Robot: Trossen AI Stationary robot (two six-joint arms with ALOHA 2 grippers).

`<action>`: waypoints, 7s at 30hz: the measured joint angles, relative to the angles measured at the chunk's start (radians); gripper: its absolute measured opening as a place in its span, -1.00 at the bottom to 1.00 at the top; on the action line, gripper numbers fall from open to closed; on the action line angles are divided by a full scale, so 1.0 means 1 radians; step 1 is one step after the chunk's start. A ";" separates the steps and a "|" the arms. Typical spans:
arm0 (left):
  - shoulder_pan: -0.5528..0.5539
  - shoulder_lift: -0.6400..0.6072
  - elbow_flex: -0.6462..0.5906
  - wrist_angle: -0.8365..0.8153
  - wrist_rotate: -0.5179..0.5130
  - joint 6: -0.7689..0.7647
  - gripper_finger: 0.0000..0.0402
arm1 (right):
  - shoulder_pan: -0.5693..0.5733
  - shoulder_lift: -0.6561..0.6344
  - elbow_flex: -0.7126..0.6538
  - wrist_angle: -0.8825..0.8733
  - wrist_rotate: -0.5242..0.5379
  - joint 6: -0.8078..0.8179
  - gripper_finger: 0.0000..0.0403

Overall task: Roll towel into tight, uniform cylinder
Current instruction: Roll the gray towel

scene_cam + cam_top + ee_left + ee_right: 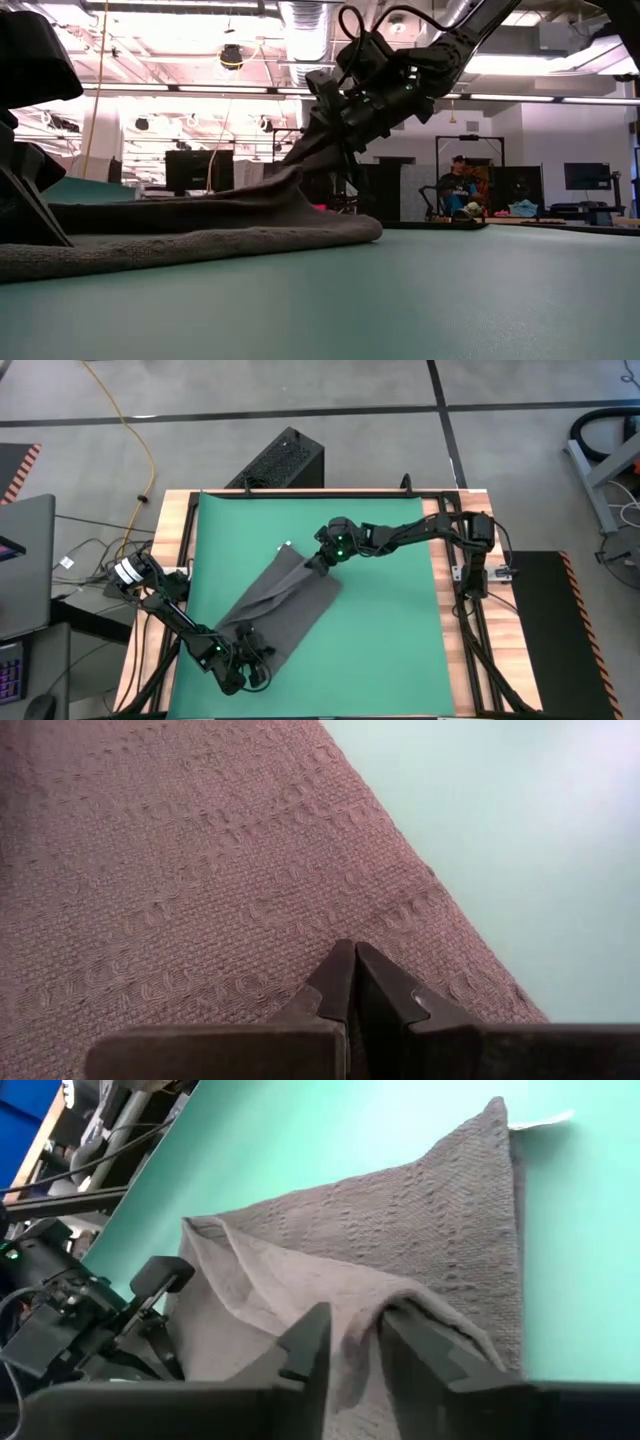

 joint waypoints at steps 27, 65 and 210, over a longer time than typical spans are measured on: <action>0.000 0.000 0.000 0.008 0.000 -0.022 -1.00 | -0.047 -0.006 0.061 0.300 -0.635 -0.061 -0.26; 0.002 -0.001 0.003 0.003 0.020 -0.020 -1.00 | 0.013 0.225 0.330 -0.273 0.051 -0.576 -0.93; 0.350 -0.539 0.135 -0.101 0.195 0.629 -1.00 | 0.850 -0.165 -0.049 -0.094 0.961 -0.176 -0.94</action>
